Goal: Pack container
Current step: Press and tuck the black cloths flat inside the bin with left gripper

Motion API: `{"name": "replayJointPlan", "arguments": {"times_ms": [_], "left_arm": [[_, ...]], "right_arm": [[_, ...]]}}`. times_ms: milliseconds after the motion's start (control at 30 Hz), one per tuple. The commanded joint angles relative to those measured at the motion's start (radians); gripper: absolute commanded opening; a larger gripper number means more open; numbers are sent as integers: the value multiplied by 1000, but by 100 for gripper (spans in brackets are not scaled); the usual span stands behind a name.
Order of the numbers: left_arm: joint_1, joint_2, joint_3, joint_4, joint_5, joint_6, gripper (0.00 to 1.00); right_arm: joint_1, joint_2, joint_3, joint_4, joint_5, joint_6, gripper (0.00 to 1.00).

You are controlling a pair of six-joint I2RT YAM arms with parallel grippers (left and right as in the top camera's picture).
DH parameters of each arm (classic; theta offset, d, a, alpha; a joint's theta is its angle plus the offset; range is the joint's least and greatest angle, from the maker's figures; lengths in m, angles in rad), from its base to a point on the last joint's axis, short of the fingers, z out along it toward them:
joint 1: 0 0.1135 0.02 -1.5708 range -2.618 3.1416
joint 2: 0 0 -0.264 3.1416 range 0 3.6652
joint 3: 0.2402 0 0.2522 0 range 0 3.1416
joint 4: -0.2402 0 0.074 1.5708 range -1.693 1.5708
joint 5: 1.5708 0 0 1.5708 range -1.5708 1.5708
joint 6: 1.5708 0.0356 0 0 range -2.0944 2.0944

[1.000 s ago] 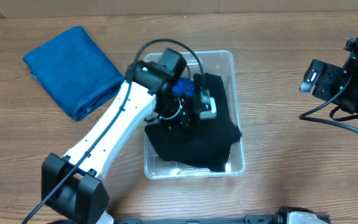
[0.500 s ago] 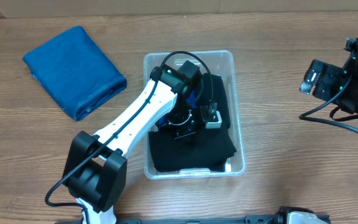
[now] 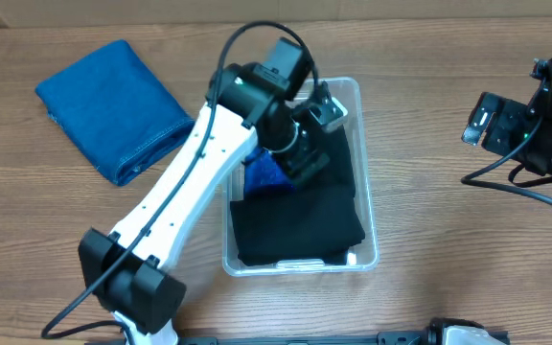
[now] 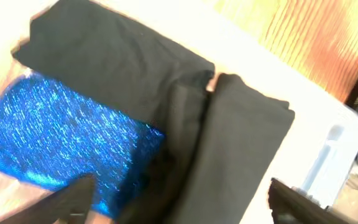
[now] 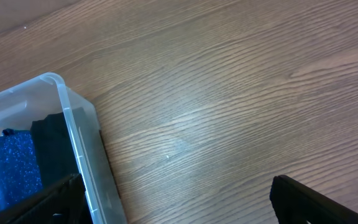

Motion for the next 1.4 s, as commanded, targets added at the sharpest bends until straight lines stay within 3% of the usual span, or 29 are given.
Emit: {"name": "replayJointPlan", "arguments": {"times_ms": [0,33,100,133,167,333,433,467,533,633,767,1067,1200,1367], "left_arm": [[-107,-15,-27,-30,-169,-173,33],[-137,-15,-49,-28,-196,-206,25],[-171,-15,-86,-15,-211,-258,24],[-184,-15,-128,7,-225,-299,12],[-185,-15,-170,36,-230,-318,8],[-174,-3,-409,253,-243,-339,8],[-163,23,-483,313,-252,-333,38],[-163,23,-483,312,-251,-313,80],[-163,23,-469,308,-248,-303,100],[-163,22,-412,283,-222,-303,100],[-171,45,-439,367,-151,-309,100],[-190,199,-450,304,-74,-384,100],[-189,141,-397,251,-214,-383,100],[-158,-109,-230,95,-464,-476,100]], "right_arm": [[-3,-2,12,4,7,4,100],[-3,-2,12,4,7,4,100],[-3,-2,12,4,7,4,100],[-3,-2,12,3,7,4,100],[-3,-2,12,4,8,4,100],[-3,-2,12,3,14,5,100],[-3,-2,12,0,14,5,100],[-3,-2,12,-2,14,5,100],[-3,-2,12,-3,14,5,100],[-3,-2,12,-4,14,5,100],[-3,-2,12,-4,14,5,100],[-3,-2,12,-3,14,5,100],[-3,-2,12,-3,14,5,100],[-3,-2,12,-3,6,5,100]]}}
